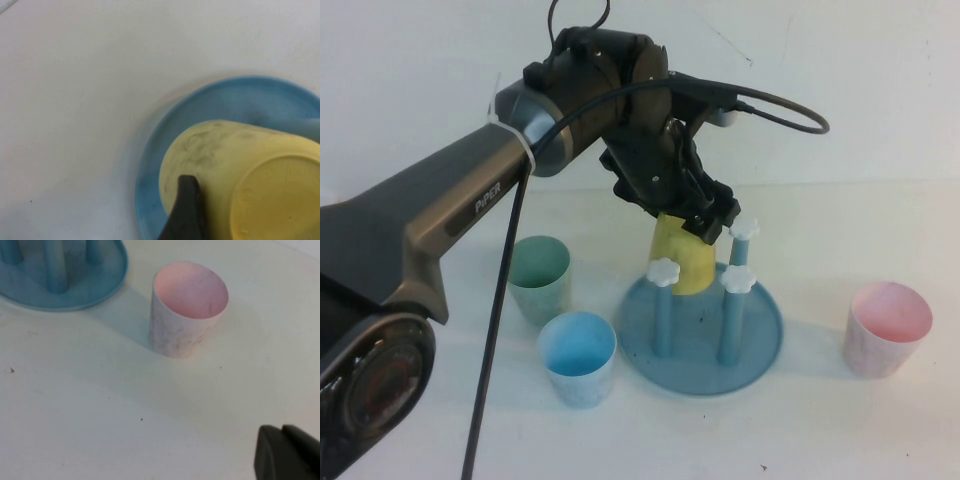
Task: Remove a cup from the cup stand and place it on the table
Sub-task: Pick up the cup from the rack, then hand over the cup
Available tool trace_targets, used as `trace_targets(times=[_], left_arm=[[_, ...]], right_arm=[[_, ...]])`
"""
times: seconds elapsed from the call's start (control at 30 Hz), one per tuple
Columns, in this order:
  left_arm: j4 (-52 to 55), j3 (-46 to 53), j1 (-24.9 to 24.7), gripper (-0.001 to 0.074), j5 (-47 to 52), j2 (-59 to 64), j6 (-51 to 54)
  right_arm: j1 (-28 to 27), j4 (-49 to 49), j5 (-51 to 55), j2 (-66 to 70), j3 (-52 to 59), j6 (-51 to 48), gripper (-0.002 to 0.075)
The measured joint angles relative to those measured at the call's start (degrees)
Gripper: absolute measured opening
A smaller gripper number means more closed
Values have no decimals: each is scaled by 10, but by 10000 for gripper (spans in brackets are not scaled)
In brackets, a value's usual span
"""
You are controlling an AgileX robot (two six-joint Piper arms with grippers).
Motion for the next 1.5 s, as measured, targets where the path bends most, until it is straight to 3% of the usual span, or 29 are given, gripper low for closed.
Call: trace_targets(times=[0.43,0.67,0.97,1.1,1.23,1.4,1.5], left_arm=[[-5,-165,0,533,119,1,-4],[-83,-236,0,533,125,1,-24],[-350,-254,0,533,125,1,-4],[-475,-254,0,533,121,1,32],[-580,-255,-1,533,119,1,84],[-639,-256,-13,533,117,1,108],[-646,-258,-22,533,117,1,109]], right_arm=[[0,7,-6,0,0,-1,-3],[0,40,-8,0,-2,-3,-3],[0,332,-27,-52,-31,-129,-3],[0,411,-31,-91,-41,-186,8],[0,435,-31,-109,-42,-203,119],[0,485,-53,-109,-42,-202,360],[0,515,-91,-109,-42,-202,412]])
